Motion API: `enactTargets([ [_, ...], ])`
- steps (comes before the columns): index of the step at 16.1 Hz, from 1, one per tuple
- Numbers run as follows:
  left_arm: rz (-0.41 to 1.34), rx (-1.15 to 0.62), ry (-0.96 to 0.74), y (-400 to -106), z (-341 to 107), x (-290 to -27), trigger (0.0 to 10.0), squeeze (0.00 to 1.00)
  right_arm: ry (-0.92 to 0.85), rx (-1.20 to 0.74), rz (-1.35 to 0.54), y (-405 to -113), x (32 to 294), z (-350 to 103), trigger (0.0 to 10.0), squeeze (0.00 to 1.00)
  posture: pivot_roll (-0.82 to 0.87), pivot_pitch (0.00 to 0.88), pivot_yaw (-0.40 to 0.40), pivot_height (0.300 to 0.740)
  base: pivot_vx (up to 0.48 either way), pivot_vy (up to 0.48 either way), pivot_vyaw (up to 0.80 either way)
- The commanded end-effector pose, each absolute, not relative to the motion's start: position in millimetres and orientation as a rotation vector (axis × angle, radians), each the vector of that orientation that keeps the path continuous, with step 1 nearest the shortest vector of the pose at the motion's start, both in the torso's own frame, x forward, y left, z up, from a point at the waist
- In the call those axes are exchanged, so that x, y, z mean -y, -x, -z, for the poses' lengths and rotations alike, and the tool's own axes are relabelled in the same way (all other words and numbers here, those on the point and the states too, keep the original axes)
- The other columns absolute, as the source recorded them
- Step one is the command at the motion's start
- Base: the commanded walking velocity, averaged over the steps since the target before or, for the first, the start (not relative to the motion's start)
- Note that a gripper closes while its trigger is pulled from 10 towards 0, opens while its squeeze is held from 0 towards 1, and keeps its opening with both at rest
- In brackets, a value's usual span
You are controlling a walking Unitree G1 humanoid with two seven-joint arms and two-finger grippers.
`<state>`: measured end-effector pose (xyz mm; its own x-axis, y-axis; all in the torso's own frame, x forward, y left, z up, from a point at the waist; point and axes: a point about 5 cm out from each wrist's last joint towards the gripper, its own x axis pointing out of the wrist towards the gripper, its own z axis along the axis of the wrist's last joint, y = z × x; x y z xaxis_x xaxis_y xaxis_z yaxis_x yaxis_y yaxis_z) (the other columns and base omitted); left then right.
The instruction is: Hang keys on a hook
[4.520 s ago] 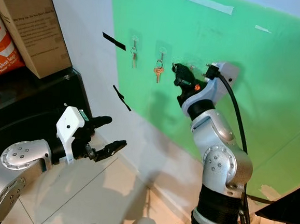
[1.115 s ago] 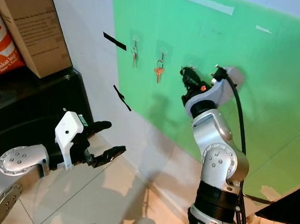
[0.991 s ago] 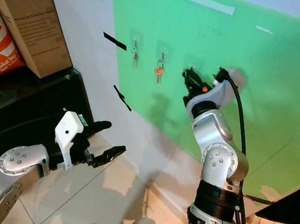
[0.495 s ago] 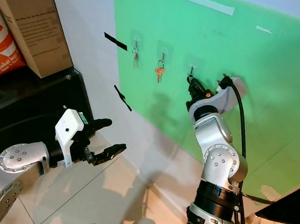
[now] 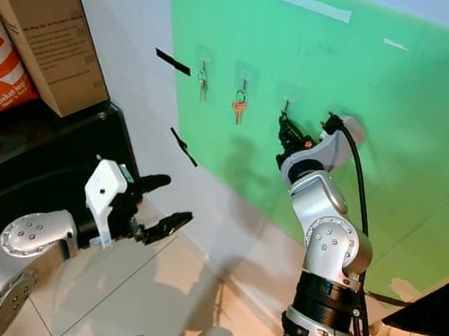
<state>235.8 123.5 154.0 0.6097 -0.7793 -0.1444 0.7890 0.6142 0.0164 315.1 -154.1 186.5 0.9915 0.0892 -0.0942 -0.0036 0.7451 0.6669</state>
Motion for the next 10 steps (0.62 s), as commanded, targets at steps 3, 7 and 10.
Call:
enactTargets([
  [3,0.92,-0.075,-0.049,-237.3,-167.5,-120.7,10.0,0.0,-0.719,-0.156,-0.055,-314.5,153.3,-180.8,10.0,0.0,0.04,0.0,0.03,0.74,0.0,0.0,0.0],
  [7,0.913,-0.068,-0.049,-239.6,-168.7,-121.4,10.0,0.0,-0.632,-0.192,-0.06,-311.9,153.2,-173.4,10.0,1.0,0.04,0.0,0.034,0.74,0.0,0.0,0.0],
  [10,0.89,-0.085,-0.065,-240.7,-164.7,-123.8,10.0,0.0,-0.608,-0.254,-0.087,-298.9,153.9,-158.6,10.0,1.0,0.04,0.0,0.04,0.74,0.0,0.0,0.0],
])
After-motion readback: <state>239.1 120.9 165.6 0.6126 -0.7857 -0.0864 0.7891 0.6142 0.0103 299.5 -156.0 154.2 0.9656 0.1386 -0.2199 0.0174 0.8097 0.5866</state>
